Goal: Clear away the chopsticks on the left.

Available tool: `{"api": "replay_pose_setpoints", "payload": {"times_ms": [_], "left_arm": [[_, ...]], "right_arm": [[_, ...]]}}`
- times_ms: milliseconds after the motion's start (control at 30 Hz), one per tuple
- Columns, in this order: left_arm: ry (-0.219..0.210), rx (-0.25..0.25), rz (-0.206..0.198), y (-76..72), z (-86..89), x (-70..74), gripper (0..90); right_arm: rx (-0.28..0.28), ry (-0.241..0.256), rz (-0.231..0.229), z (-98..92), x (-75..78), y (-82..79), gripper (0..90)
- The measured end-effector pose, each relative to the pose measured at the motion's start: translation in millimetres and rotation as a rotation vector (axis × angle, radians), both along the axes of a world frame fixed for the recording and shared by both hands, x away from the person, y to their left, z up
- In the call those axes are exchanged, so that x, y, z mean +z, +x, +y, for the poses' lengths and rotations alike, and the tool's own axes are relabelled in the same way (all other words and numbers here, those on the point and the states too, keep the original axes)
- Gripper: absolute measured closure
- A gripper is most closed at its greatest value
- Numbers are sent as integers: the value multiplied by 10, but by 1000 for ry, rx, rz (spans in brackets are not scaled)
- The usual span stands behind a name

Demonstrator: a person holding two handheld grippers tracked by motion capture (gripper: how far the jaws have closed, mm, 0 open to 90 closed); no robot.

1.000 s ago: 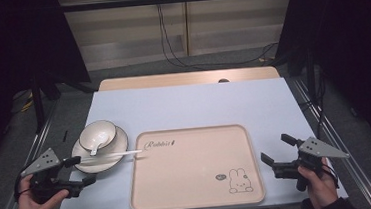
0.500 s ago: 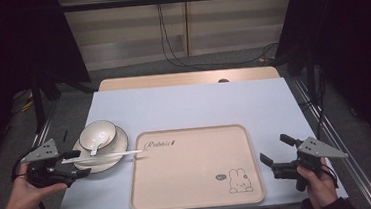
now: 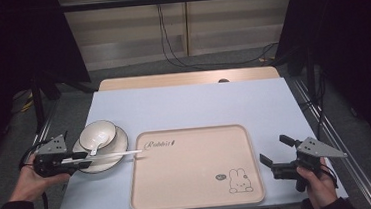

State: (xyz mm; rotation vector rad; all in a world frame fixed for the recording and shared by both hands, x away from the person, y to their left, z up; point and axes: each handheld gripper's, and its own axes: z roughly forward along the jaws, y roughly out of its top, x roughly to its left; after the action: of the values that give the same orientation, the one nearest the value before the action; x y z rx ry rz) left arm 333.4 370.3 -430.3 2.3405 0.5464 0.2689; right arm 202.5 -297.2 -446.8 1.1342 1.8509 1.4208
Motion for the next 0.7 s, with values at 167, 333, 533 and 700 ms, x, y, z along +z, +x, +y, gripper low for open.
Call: {"api": "replay_pose_setpoints", "payload": {"times_ms": [167,333,533,700], "left_arm": [[16,1,-11,36,-18,-10,669],[29,-8,-15,45,-14,-20,689],[39,-23,-18,51,-16,-17,700],[52,-48,-32,23,-61,-35,675]], "right_arm": [[3,-2,0,-2,0,2,15],[2,3,2,-2,0,1,15],[5,0,2,0,-1,1,15],[10,-2,2,3,-1,1,15]]}}
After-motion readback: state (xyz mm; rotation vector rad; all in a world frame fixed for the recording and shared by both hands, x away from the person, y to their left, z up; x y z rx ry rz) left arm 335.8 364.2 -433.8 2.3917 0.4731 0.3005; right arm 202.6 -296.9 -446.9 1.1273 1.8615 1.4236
